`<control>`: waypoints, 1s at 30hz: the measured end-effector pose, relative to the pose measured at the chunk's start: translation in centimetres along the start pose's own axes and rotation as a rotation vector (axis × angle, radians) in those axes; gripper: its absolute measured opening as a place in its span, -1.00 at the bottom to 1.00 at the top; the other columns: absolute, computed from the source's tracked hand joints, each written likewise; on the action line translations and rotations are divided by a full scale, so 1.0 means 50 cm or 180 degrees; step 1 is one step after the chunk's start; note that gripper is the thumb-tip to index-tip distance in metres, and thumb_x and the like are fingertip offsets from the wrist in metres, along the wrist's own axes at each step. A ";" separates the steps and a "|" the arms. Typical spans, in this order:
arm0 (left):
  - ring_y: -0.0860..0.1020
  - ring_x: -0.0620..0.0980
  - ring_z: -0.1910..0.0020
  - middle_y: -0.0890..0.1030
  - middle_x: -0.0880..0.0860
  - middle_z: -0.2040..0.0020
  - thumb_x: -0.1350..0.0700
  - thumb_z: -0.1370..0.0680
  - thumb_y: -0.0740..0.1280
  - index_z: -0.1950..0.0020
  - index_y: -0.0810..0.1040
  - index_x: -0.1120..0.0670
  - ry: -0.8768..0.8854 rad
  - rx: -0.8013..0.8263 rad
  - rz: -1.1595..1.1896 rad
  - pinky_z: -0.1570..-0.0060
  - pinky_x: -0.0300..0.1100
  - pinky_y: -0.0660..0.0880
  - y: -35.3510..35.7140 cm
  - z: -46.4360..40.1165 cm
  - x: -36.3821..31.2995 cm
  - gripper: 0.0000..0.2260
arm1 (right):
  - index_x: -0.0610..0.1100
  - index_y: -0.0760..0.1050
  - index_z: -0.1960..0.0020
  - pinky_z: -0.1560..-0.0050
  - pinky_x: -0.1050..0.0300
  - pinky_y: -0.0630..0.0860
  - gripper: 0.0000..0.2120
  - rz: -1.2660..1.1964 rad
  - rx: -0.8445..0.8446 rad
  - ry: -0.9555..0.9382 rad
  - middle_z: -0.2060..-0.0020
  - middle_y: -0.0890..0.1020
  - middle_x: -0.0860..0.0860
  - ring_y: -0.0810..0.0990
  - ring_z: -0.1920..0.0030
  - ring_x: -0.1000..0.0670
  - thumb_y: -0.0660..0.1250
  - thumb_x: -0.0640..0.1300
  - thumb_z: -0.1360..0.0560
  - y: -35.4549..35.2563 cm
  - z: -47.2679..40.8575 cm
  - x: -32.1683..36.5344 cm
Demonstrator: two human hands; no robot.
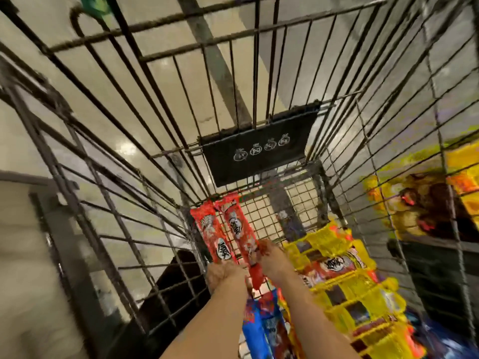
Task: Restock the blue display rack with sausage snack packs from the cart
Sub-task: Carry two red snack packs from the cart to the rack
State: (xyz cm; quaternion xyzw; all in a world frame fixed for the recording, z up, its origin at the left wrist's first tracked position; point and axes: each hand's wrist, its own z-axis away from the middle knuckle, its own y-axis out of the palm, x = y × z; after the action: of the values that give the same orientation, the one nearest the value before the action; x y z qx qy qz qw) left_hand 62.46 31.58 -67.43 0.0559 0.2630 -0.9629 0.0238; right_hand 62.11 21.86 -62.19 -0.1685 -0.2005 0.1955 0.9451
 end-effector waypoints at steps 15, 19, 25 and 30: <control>0.52 0.24 -0.19 0.54 0.27 -0.22 0.25 -0.52 0.26 -0.24 0.48 0.29 0.0231 -0.0429 -0.0766 -0.20 0.02 0.48 -0.019 0.014 -0.016 -0.70 | -0.19 0.37 -0.35 -0.24 0.14 0.41 -0.63 0.0497 -0.0257 -0.0167 -0.27 0.51 -0.12 0.49 -0.26 -0.09 0.25 -0.19 -0.55 0.050 -0.037 -0.001; 0.50 0.18 -0.24 0.48 0.22 -0.30 0.22 -0.57 0.18 -0.33 0.39 0.29 0.0191 0.0580 -0.0902 -0.20 0.00 0.49 -0.042 0.048 -0.045 -0.66 | -0.21 0.36 -0.37 -0.18 0.13 0.41 -0.61 0.0388 -0.0291 -0.0248 -0.28 0.51 -0.13 0.49 -0.26 -0.10 0.23 -0.17 -0.56 0.017 0.022 0.019; 0.53 0.15 -0.13 0.50 0.22 -0.27 0.25 -0.57 0.20 -0.32 0.40 0.32 0.1326 0.1178 -0.2352 0.06 -0.17 0.45 -0.142 0.263 -0.136 -0.67 | -0.17 0.37 -0.36 -0.12 0.10 0.46 -0.63 0.0076 -0.0731 -0.0159 -0.24 0.54 -0.12 0.53 -0.21 -0.10 0.20 -0.10 -0.59 -0.055 0.206 0.031; 0.50 0.03 0.04 0.50 0.09 -0.01 0.14 -0.57 0.18 -0.30 0.39 0.20 0.3191 0.1320 -0.4168 0.12 -0.12 0.44 -0.250 0.397 -0.156 -0.68 | -0.15 0.42 -0.31 -0.01 0.13 0.45 -0.67 -0.0189 -0.1263 -0.0040 -0.19 0.57 -0.10 0.56 -0.13 -0.09 0.20 -0.06 -0.59 -0.077 0.395 0.024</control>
State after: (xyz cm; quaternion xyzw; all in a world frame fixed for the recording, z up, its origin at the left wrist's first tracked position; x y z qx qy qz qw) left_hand 67.38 32.38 -43.22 0.3156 0.0400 -0.6725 -0.6682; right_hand 55.51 23.81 -43.25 -0.3442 -0.2458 0.1252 0.8975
